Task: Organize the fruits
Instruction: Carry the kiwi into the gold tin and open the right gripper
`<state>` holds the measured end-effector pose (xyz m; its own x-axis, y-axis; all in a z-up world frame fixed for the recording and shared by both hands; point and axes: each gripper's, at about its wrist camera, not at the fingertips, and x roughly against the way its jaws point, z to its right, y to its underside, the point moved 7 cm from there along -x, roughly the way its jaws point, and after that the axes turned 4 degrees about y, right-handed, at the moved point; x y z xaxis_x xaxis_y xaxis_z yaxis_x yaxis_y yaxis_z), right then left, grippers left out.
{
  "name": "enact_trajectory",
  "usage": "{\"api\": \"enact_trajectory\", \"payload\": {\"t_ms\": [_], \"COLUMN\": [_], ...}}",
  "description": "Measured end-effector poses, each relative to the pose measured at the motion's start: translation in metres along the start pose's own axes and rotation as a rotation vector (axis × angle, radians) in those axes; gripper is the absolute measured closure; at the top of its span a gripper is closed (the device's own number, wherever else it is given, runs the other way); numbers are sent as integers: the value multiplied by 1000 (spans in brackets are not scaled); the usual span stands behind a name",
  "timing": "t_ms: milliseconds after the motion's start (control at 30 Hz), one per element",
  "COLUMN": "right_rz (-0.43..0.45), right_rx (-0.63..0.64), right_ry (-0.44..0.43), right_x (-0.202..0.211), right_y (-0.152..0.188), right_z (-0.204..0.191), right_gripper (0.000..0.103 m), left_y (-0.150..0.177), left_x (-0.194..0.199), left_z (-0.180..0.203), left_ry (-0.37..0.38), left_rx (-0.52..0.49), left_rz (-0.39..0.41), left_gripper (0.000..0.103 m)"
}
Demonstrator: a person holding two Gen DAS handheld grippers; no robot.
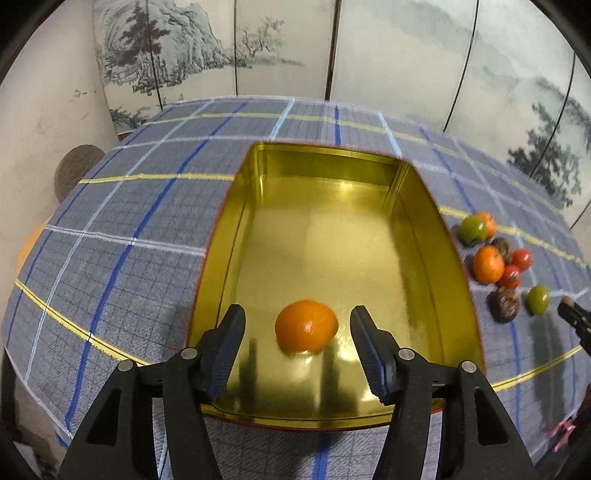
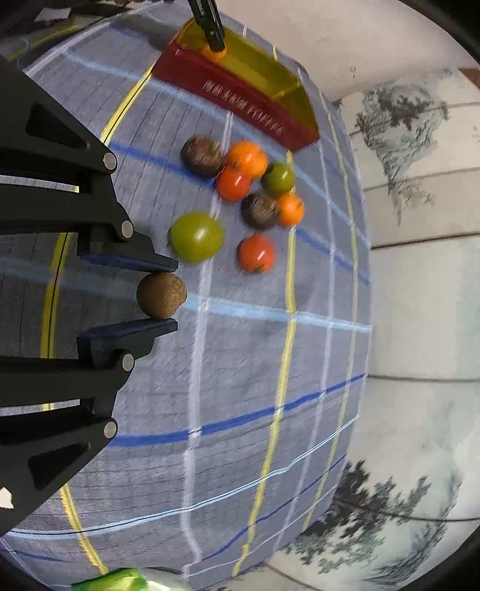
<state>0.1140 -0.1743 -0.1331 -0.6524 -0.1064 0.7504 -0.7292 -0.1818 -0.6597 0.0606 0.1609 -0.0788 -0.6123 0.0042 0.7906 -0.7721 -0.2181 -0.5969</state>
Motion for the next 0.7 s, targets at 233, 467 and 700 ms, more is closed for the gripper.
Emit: {"api": "enact_trajectory", "payload": {"t_ms": [233, 467, 700], "right_rz": [51, 45, 12], "right_rx": [95, 225, 351], "right_ry": [-139, -279, -364], "right_x": [17, 17, 9], "right_y": [-30, -41, -40], "right_z": [-69, -155, -229], "right_gripper": [80, 80, 80], "left_y": [-8, 6, 24], "left_x": [29, 42, 50], "left_z": [-25, -63, -89], "left_ry": [-50, -134, -176], "left_rx": [68, 114, 159], "left_rz": [80, 73, 58], "left_gripper": [37, 36, 36]}}
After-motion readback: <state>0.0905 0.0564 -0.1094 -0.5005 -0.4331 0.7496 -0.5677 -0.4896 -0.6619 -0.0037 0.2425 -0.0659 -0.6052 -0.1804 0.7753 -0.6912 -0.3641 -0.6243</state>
